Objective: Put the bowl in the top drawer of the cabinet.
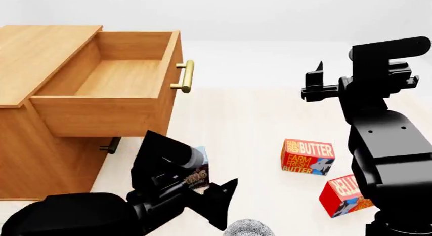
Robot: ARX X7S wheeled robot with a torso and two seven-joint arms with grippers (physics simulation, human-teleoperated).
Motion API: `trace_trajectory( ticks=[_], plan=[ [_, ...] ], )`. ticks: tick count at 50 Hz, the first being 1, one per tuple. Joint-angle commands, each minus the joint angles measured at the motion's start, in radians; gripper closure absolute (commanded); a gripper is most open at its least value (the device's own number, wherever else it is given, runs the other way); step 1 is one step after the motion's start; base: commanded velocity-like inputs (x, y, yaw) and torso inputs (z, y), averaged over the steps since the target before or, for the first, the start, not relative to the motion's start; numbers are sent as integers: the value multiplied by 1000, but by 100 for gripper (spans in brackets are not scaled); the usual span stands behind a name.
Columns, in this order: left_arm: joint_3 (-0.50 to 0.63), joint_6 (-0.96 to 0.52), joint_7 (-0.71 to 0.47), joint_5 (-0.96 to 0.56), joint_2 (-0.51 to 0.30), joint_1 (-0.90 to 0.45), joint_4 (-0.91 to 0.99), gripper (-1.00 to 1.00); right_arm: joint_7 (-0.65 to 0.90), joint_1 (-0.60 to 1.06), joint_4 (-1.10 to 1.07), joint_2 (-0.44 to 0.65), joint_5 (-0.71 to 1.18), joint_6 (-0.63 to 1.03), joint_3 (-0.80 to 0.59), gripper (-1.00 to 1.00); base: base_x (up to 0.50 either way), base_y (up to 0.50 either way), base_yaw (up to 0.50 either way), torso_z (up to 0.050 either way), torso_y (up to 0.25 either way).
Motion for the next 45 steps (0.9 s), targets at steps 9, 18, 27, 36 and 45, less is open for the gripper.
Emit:
trace_trajectory(
  ticks=[9,18,27,36,45],
  plan=[
    [60,13,55,75,29,104,-32,-100,-1,0,34,-6,3,-24,-9,-100,0,0,0,0,0],
    [74,22,86,89,52,127,-82,-100,1,-7,49,-8,3,-39,-12,-100,0,0,0,0,0],
    [109,21,109,126,82,159,-125,-100,0,-10,45,-6,6,-39,-15,-100,0,0,0,0,0],
    [130,25,123,145,92,189,-150,-100,1,-15,49,-6,9,-44,-15,-100,0,0,0,0,0],
    [144,26,135,155,109,205,-185,-100,4,-17,45,-5,10,-42,-16,-100,0,0,0,0,0]
  ],
)
